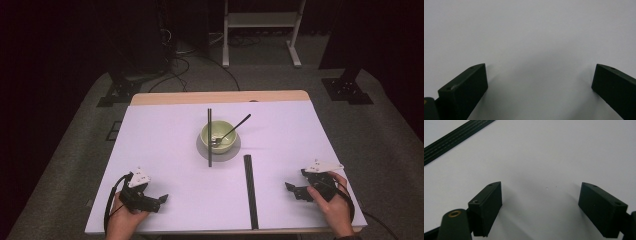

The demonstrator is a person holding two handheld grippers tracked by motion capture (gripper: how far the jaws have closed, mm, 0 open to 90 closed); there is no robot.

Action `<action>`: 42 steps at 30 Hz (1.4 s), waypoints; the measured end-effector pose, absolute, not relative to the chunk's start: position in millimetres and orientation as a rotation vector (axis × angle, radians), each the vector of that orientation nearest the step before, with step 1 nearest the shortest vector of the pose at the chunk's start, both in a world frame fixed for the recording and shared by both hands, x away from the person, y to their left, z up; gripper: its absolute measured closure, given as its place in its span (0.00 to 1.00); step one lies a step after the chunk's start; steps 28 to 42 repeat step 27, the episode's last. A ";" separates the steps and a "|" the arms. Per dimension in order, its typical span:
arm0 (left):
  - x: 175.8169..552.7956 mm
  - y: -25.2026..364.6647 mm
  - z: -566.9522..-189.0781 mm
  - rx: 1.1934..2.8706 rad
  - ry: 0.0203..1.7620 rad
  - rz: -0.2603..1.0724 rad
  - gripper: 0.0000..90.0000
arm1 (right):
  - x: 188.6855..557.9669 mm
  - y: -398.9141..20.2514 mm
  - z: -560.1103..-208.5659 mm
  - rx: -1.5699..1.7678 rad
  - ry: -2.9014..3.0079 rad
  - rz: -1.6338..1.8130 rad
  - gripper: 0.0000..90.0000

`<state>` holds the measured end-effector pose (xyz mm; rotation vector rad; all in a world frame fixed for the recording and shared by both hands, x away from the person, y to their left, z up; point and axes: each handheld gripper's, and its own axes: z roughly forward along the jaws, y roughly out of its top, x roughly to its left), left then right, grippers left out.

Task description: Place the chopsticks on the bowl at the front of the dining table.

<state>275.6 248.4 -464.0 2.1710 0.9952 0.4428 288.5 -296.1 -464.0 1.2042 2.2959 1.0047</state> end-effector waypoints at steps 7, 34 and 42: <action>275.8 248.4 -464.0 2.173 0.993 0.444 0.00 | 287.4 -295.5 -465.0 1.196 2.293 0.999 0.19; 275.5 248.2 -463.9 2.172 0.995 0.444 0.00 | 288.8 -295.4 -465.7 1.227 2.276 0.978 0.13; 275.5 248.2 -463.9 2.172 0.995 0.444 0.00 | 288.8 -295.4 -465.7 1.227 2.276 0.978 0.13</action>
